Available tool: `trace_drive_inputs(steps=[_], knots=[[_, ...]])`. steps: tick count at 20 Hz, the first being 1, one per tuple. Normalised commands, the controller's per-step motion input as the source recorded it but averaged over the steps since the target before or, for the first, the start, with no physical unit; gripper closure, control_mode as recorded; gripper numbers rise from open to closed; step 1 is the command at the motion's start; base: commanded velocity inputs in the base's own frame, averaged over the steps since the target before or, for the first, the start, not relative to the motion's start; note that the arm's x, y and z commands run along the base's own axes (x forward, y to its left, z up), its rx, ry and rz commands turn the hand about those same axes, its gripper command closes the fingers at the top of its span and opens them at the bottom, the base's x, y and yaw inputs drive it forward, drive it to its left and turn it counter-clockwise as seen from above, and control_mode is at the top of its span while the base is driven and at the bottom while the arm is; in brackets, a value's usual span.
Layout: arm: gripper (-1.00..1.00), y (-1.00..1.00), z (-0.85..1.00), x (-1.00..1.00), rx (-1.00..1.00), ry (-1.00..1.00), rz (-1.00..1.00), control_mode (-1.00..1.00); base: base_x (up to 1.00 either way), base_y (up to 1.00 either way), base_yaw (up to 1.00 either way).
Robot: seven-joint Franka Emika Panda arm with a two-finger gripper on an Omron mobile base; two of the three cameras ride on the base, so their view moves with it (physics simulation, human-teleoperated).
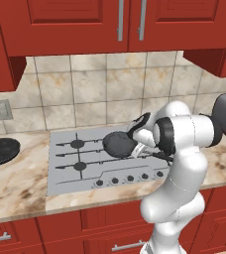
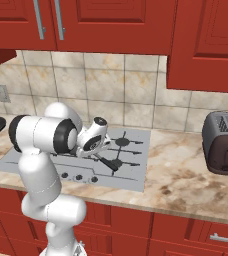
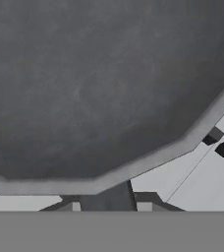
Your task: Place both pans onto different burners. Then place the onion and the chicken drumstick on different pans.
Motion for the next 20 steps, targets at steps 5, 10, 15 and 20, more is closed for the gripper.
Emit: trace_drive_inputs(steps=[5, 10, 15, 20], knots=[[-1.00, 0.00, 0.00, 0.00, 0.00, 0.00, 0.00, -1.00, 0.00, 0.00, 0.00], [-1.00, 0.00, 0.00, 0.00, 0.00, 0.00, 0.00, -1.00, 0.00, 0.00, 0.00], [-1.00, 0.00, 0.00, 0.00, 0.00, 0.00, 0.00, -1.00, 0.00, 0.00, 0.00], [-1.00, 0.00, 0.00, 0.00, 0.00, 0.00, 0.00, -1.00, 0.00, 0.00, 0.00]])
